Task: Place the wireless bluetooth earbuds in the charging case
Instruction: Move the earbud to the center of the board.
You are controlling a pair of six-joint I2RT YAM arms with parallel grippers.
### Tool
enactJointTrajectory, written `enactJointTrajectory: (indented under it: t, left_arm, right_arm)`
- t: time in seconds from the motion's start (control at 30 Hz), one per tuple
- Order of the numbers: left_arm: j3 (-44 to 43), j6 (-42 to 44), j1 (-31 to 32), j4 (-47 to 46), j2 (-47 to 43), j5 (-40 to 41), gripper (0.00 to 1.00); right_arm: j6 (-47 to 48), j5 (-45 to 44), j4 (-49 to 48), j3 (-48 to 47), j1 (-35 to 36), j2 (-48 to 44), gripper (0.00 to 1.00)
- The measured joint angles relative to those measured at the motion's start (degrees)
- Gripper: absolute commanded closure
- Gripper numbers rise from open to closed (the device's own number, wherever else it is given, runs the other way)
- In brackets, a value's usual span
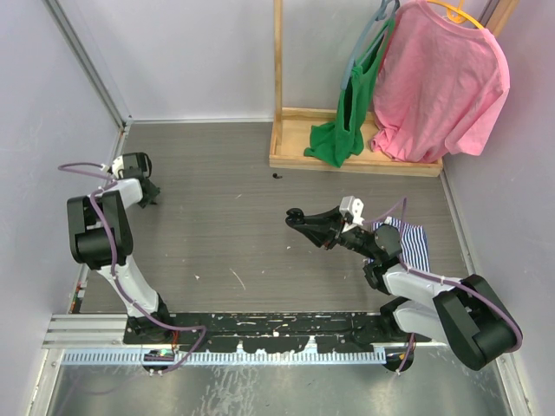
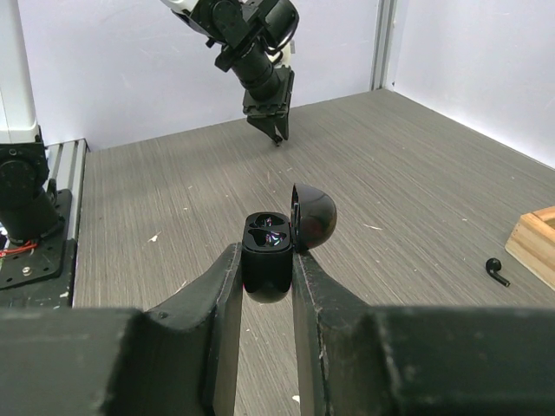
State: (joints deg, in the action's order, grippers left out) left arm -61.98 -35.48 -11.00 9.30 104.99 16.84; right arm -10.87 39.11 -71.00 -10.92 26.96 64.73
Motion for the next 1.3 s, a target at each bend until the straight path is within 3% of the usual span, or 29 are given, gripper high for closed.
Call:
enactJointTrajectory:
  t: [0.1,0.23,0.6,0.87,1.3]
  left_arm:
    - [-0.6,-0.2,0.0,1.4,0.2,-0.2,0.77]
    - [-0.7,-0.3,0.0,2.2,0.2,-0.8,0.93]
    - [0.5,0.7,2.2,4.8,-1.9,-5.0,0.92]
    - [3.2,4.0,11.7,8.2,-6.7,-9.2,0.90]
    - [3.2,13.2,34.1,10.6,-9.0,-14.1,0.87]
  right_arm:
    - [0.1,-0.3,0.3,0.0,0.0,0.0,0.99]
    - [0.2,-0.7,0.9,0.0,0.0,-0.3,0.99]
    - [0.5,-1.7,1.7,0.0,0.0,-1.2,0.99]
    - [0.7,-2.0,2.2,0.0,0.0,-1.5,0.99]
    - [1.1,-2.2,2.6,0.0,0.0,-1.5,0.99]
